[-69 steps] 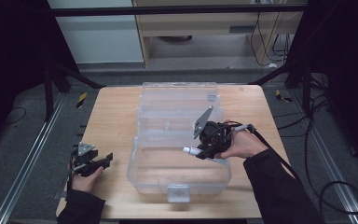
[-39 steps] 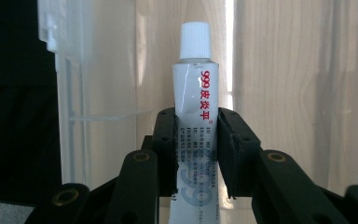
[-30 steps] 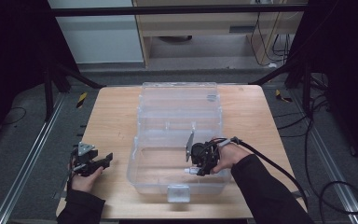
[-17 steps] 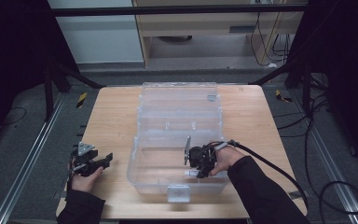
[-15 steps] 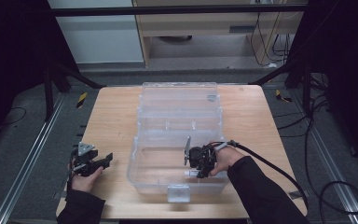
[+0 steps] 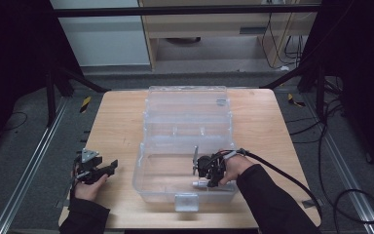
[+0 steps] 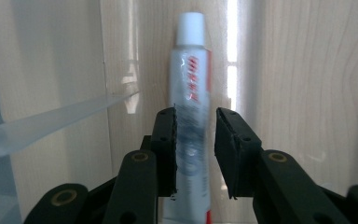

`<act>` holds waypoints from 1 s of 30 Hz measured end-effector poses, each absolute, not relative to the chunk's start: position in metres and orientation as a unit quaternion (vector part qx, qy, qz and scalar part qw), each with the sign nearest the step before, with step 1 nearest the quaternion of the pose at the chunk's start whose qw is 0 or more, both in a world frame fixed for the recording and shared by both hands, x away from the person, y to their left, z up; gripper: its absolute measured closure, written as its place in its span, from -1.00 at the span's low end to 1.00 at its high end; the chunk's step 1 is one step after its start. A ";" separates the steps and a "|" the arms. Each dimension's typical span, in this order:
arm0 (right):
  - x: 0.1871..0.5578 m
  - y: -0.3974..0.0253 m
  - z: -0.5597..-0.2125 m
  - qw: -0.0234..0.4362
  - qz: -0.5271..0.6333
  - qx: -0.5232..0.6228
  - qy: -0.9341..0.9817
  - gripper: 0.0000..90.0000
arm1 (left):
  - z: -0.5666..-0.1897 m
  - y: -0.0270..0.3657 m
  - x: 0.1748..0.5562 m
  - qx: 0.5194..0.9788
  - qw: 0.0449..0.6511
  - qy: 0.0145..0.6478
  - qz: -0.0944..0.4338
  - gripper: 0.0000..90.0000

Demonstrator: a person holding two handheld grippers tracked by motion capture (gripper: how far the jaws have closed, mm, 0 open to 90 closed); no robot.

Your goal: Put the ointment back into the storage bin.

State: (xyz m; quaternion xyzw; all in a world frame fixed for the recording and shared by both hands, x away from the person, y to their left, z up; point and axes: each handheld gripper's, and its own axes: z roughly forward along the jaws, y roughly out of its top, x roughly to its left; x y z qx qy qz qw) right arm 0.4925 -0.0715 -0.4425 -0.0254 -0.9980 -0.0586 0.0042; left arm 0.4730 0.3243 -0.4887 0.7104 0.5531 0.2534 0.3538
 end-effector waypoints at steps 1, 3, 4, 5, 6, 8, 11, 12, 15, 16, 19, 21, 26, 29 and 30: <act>0.493 -0.073 -0.442 0.000 -0.063 -0.019 -0.998 0.54 | -0.489 0.324 0.473 0.710 0.354 0.553 0.254 -0.27; 0.492 -0.073 -0.440 0.002 -0.065 -0.026 -0.998 0.54 | -0.489 0.324 0.473 0.710 0.353 0.553 0.254 -0.27; 0.491 -0.073 -0.439 0.001 -0.068 -0.029 -0.997 0.53 | -0.489 0.324 0.473 0.710 0.354 0.553 0.253 -0.27; 0.492 -0.074 -0.437 -0.001 -0.071 -0.022 -0.997 0.53 | -0.489 0.324 0.473 0.711 0.353 0.553 0.253 -0.27; 0.492 -0.075 -0.436 -0.002 -0.074 -0.021 -0.997 0.53 | -0.489 0.324 0.473 0.710 0.354 0.553 0.253 -0.27; 0.491 -0.076 -0.431 -0.006 -0.087 -0.028 -0.996 0.52 | -0.489 0.324 0.473 0.710 0.353 0.553 0.253 -0.27; 0.490 -0.081 -0.420 -0.017 -0.109 -0.038 -0.993 0.48 | -0.489 0.325 0.473 0.710 0.353 0.553 0.253 -0.27; 0.490 -0.083 -0.417 -0.021 -0.115 -0.040 -0.992 0.46 | -0.489 0.324 0.473 0.711 0.353 0.553 0.253 -0.27; 0.489 -0.090 -0.405 -0.032 -0.142 -0.060 -0.988 0.42 | -0.489 0.324 0.473 0.710 0.354 0.553 0.253 -0.27; 0.488 -0.093 -0.401 -0.038 -0.154 -0.064 -0.985 0.39 | -0.489 0.325 0.473 0.710 0.353 0.554 0.253 -0.27; 0.486 -0.102 -0.390 -0.050 -0.190 -0.086 -0.977 0.31 | -0.489 0.324 0.473 0.711 0.353 0.553 0.253 -0.27; 0.483 -0.109 -0.383 -0.061 -0.210 -0.103 -0.970 0.27 | -0.489 0.324 0.473 0.711 0.353 0.553 0.253 -0.27; 0.476 -0.131 -0.374 -0.075 -0.263 -0.142 -0.951 0.14 | -0.489 0.324 0.473 0.710 0.353 0.554 0.253 -0.28; 0.469 -0.147 -0.369 -0.084 -0.299 -0.171 -0.935 -0.01 | -0.489 0.325 0.473 0.710 0.353 0.554 0.253 -0.28; 0.466 -0.155 -0.367 -0.087 -0.316 -0.190 -0.925 -0.04 | -0.489 0.325 0.473 0.710 0.353 0.554 0.253 -0.28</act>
